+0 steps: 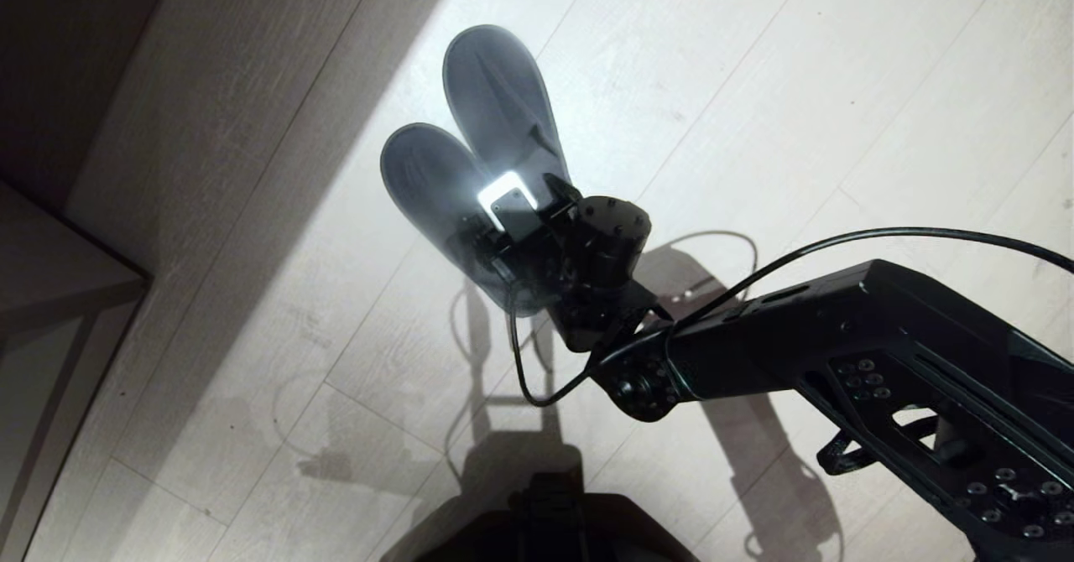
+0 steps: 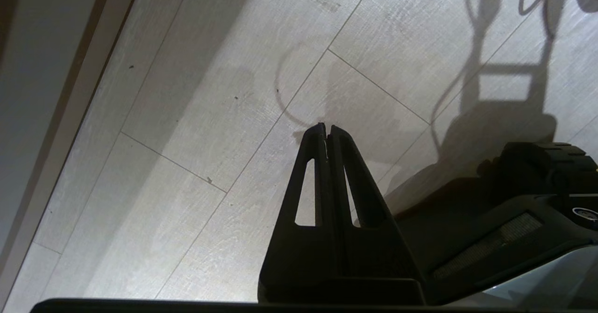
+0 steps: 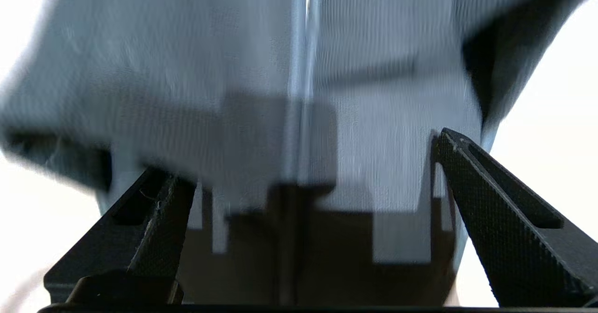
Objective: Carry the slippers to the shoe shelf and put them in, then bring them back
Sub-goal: Pick up the slippers on the floor
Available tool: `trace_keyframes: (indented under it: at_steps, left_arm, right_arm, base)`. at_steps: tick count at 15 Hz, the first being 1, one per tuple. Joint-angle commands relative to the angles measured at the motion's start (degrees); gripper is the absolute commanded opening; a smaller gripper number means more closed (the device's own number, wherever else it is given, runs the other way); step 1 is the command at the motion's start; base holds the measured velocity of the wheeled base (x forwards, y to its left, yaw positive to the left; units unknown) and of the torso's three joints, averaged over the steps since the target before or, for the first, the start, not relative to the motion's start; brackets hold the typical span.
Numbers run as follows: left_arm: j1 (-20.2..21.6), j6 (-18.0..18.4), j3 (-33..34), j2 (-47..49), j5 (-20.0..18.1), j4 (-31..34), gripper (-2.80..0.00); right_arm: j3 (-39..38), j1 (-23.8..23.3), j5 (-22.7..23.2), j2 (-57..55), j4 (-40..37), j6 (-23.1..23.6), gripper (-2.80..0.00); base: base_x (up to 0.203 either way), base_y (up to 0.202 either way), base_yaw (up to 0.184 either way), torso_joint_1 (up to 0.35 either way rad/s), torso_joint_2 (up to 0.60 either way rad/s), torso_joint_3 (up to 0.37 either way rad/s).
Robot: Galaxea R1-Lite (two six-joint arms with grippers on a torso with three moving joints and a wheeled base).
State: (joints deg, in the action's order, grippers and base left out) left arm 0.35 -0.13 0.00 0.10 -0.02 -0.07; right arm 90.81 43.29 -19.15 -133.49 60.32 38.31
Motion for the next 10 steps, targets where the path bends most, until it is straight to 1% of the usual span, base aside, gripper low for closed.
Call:
trace_keyframes:
  at_steps: [1, 3, 5, 6, 10]
  left_arm:
    - [0.00, -0.04, 0.00, -0.01, 0.02, -0.02, -2.80]
    - [0.07, -0.04, 0.00, -0.01, 0.02, -0.02, -2.80]
    - [0.00, -0.04, 0.00, -0.01, 0.02, -0.02, -2.80]
    - [0.00, -0.04, 0.00, -0.01, 0.02, -0.02, -2.80]
    - [0.00, 0.04, 0.00, -0.01, 0.02, -0.02, -2.80]
  right_arm:
    - [2.11, -0.60, 1.36, -2.15, 0.94, 0.51, 0.00]
    - [3.39, -1.38, 3.45, -2.38, 1.08, 1.02, 0.00]
    - [4.44, -2.59, 6.58, -2.69, 1.17, 1.54, 0.00]
    - [5.44, -3.73, 7.80, -3.21, 1.13, 2.25, 0.00]
    - [13.14, -6.52, 13.50, -6.39, 1.12, 3.36, 0.00]
  base:
    - [0.000, 0.000, 0.000, 0.000, 0.00, 0.000]
    - [0.000, 0.000, 0.000, 0.000, 0.00, 0.000]
    - [0.000, 0.000, 0.000, 0.000, 0.00, 0.000]
    - [0.000, 0.000, 0.000, 0.000, 0.00, 0.000]
    - [0.000, 0.000, 0.000, 0.000, 0.00, 0.000]
